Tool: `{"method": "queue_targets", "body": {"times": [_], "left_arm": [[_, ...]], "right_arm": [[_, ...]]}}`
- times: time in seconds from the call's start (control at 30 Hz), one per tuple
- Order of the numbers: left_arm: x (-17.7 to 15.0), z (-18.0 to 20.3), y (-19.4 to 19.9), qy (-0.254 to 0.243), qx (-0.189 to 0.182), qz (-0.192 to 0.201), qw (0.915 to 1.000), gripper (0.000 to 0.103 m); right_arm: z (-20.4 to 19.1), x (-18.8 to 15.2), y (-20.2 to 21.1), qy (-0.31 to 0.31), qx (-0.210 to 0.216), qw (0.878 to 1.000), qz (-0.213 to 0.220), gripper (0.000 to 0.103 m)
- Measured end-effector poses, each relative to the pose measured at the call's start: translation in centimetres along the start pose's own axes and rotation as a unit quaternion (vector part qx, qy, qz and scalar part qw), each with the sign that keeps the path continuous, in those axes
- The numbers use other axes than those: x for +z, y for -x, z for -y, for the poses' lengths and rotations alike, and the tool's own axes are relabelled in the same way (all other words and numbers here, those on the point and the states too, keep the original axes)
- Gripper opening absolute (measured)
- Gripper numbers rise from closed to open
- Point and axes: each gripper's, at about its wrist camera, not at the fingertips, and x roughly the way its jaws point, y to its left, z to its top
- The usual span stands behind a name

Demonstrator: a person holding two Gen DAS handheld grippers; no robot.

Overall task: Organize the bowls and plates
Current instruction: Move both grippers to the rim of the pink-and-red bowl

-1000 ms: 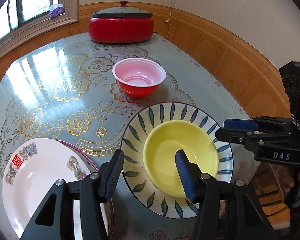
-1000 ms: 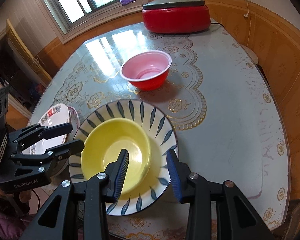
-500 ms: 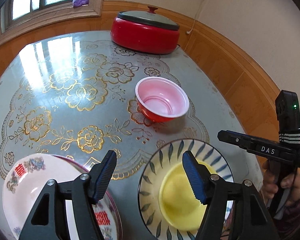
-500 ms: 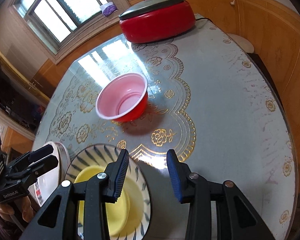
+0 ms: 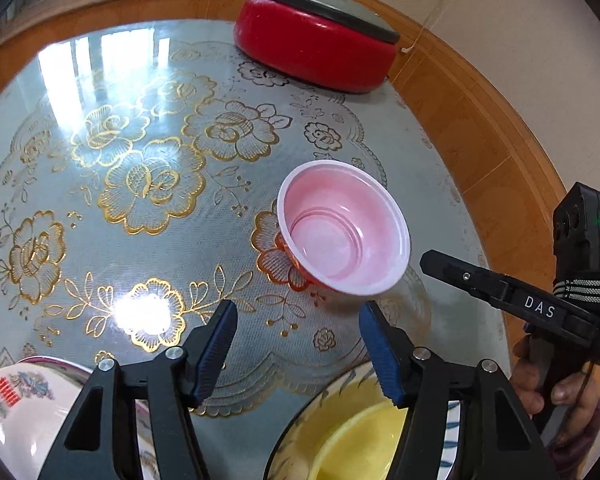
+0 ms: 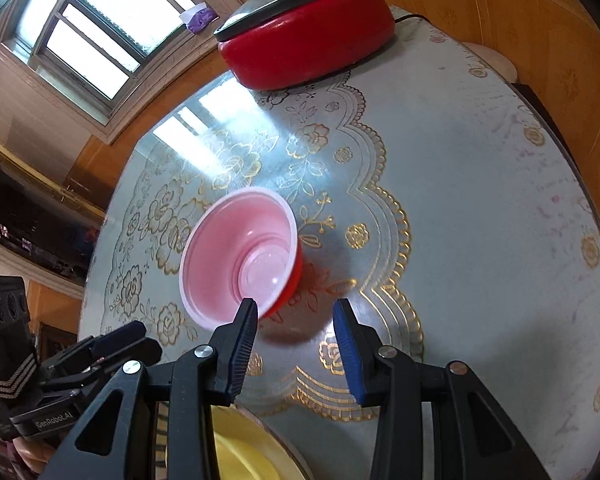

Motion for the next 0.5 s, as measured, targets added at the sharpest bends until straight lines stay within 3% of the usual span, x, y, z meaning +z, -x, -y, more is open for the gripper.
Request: {"method": "queue_targets", "body": {"times": [0.2,0.33,0.43,0.5], "left_arm": [[1.8,-1.1,-1.9,0.034,0.007,-0.012,0.9993,0.048],[2.5,-1.4,-3.0,0.041,0.005,-0.019,0.999,0.047],[3.1,-1.2,-3.6,0.042,-0.001,-0.017,0.9989,0.047],[3.6,-1.3,-4.2,0.046,0.012,-0.019,0.9987,0.048]], "right_arm": [[0.1,1.7,-1.6,0.003,-0.014,1.0,-0.007,0.038],[-0.2,2.3,-2.6,0.012,-0.021,1.0,-0.012,0.033],[-0.5,2.5,-3.0,0.026,-0.025,0.999,-0.005,0.019],[-0.6,2.6,-3.5,0.029,-0.025,0.999,-0.013,0.016]]}}
